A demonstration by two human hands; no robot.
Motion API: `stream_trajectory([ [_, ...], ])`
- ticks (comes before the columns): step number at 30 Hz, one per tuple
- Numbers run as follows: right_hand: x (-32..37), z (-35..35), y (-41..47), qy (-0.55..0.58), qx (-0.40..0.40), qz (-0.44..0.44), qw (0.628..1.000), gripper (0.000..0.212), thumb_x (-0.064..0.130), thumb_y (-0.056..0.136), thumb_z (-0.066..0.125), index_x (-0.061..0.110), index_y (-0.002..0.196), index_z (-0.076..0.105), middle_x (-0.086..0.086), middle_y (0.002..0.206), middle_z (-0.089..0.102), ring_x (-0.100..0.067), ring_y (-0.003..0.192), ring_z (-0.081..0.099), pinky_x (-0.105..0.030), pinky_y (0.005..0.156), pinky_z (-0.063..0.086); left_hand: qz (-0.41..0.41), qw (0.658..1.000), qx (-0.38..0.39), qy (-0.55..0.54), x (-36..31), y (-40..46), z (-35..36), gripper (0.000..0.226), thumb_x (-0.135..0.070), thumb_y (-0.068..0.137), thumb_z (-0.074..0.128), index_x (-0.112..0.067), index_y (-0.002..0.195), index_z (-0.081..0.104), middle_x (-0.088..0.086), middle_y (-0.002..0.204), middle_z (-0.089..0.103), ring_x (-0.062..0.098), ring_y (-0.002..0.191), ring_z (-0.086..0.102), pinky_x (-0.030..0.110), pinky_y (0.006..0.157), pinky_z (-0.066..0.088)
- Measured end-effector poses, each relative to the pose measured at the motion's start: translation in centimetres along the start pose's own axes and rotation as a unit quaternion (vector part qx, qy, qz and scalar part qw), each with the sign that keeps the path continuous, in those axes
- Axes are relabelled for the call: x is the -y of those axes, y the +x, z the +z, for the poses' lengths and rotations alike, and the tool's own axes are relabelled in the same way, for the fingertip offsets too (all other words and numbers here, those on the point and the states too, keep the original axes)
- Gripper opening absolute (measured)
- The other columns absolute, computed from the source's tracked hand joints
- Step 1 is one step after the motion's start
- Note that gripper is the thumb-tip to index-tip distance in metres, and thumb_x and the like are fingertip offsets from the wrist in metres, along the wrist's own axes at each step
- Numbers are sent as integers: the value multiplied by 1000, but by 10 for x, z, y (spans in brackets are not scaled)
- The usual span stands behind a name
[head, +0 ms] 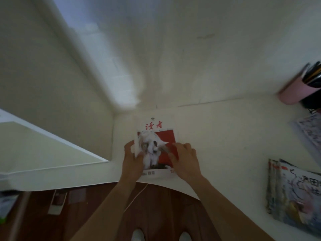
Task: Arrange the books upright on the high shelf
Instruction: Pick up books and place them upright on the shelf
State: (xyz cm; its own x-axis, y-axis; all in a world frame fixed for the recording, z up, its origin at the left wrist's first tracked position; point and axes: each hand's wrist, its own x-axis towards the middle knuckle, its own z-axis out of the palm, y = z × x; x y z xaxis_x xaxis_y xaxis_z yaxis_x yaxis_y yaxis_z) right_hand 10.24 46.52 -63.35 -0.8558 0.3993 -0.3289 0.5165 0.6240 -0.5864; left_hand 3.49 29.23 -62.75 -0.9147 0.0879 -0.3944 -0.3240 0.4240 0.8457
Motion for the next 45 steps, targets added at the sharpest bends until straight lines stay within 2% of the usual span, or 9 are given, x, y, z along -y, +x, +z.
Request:
stream_trajectory([
  [4, -13, -26, 0, 244, -47, 126, 960, 70, 45, 90, 72, 20, 147, 41, -10, 134, 50, -28, 115, 59, -47, 97, 54, 38, 984, 88, -149, -21, -21, -6, 48, 3, 100, 55, -29, 133, 45, 5, 115, 72, 21, 100, 74, 29, 74, 61],
  [8, -13, -61, -20, 445, -86, 72, 889, 32, 7, 83, 79, 16, 113, 68, -8, 103, 76, -25, 90, 75, -33, 74, 63, 59, 968, 154, -190, -37, -38, -4, 43, 3, 102, 51, -21, 135, 39, 15, 112, 75, 30, 100, 74, 39, 80, 63],
  [16, -10, -62, -53, 506, -68, 46, 859, 30, 4, 82, 78, 15, 110, 76, -2, 103, 79, -20, 96, 75, -37, 82, 61, 53, 976, 153, -147, -49, -57, 19, 32, -3, 104, 49, -30, 117, 59, -18, 104, 73, -14, 91, 67, 5, 73, 50],
  [21, -9, -67, -64, 481, -74, 36, 873, 27, 12, 84, 80, 20, 109, 76, 5, 99, 79, -11, 92, 74, -18, 69, 57, 75, 981, 126, -126, -48, -68, 19, 29, -10, 105, 51, -35, 117, 58, -26, 102, 72, -19, 94, 63, 2, 76, 47],
  [24, 5, -86, -82, 479, -77, -9, 875, 28, 12, 87, 77, 20, 114, 73, 5, 102, 78, -11, 93, 74, -17, 73, 58, 111, 976, 130, -133, -64, -85, 4, 34, -6, 105, 50, -36, 118, 57, -35, 99, 71, -12, 100, 66, 4, 77, 48],
  [34, 165, -208, -170, 465, -141, -213, 848, 31, -2, 81, 75, 20, 104, 72, 0, 94, 77, -16, 87, 72, -27, 74, 57, 256, 950, 61, -170, -202, -194, -141, 27, -17, 101, 60, -19, 127, 66, -3, 119, 74, 18, 115, 69, 28, 96, 55],
  [38, 253, -253, -209, 499, -121, -272, 814, 30, -9, 82, 67, 16, 98, 74, -11, 92, 76, -26, 83, 71, -34, 71, 57, 333, 929, 0, -159, -258, -257, -216, 20, -33, 96, 69, -19, 109, 71, 11, 102, 76, 35, 100, 72, 44, 87, 58],
  [42, 343, -274, -250, 549, -69, -302, 776, 28, -8, 82, 63, 12, 96, 75, -11, 89, 76, -28, 80, 72, -41, 75, 58, 407, 900, -80, -132, -291, -309, -284, 19, -31, 99, 61, -23, 114, 69, 0, 95, 78, 20, 84, 76, 26, 63, 59],
  [45, 407, -274, -276, 571, -33, -321, 755, 28, -4, 84, 62, 14, 100, 75, -5, 88, 77, -25, 78, 73, -36, 72, 56, 414, 894, -109, -131, -302, -337, -332, 25, -39, 97, 60, -24, 116, 62, 9, 83, 77, 36, 55, 71, 31, 42, 52],
])
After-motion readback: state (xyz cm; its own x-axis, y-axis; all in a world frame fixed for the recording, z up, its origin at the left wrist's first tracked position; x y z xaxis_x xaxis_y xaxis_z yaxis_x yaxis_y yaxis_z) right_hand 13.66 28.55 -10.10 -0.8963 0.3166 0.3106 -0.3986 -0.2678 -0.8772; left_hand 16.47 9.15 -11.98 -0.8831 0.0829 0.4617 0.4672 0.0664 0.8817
